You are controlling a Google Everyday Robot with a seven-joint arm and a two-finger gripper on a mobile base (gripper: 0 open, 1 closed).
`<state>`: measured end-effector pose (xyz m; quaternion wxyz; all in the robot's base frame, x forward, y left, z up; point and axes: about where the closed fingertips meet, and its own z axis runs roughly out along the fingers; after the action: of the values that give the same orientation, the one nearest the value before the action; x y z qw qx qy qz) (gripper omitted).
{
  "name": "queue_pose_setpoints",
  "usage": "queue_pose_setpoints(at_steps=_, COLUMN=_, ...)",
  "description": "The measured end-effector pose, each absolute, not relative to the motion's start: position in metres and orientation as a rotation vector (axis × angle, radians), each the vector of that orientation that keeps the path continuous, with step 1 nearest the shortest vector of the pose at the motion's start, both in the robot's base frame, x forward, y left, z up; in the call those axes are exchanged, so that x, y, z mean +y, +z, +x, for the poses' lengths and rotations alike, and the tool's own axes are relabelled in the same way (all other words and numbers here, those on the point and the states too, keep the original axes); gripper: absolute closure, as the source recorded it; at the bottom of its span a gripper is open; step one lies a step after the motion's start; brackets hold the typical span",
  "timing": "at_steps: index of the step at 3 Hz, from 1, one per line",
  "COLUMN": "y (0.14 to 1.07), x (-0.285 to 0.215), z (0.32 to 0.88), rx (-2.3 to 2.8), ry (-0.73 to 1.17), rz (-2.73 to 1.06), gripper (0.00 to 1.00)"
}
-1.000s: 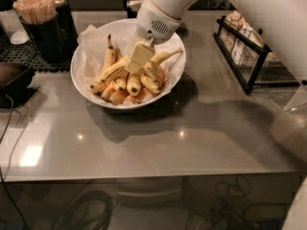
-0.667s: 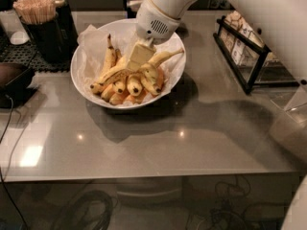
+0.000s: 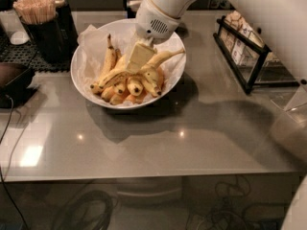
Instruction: Pick banana from white bowl
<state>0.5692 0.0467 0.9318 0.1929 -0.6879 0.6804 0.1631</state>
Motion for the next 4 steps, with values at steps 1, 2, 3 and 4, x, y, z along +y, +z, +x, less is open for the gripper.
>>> queue_pose_setpoints(at_steps=1, y=0.931, x=0.045, z=0.569, rx=1.913, ry=0.464, rz=-1.929, gripper=0.16)
queue_pose_setpoints(at_steps=2, y=0.926, x=0.041, z=0.568, rx=1.92, ry=0.485, rz=-1.926, gripper=0.03)
queue_pose_setpoints(at_steps=3, y=0.917, x=0.036, z=0.569, rx=1.933, ry=0.511, rz=-1.925, gripper=0.22)
queue_pose_setpoints(at_steps=4, y=0.91, x=0.033, z=0.572, rx=1.947, ry=0.53, rz=-1.921, gripper=0.45)
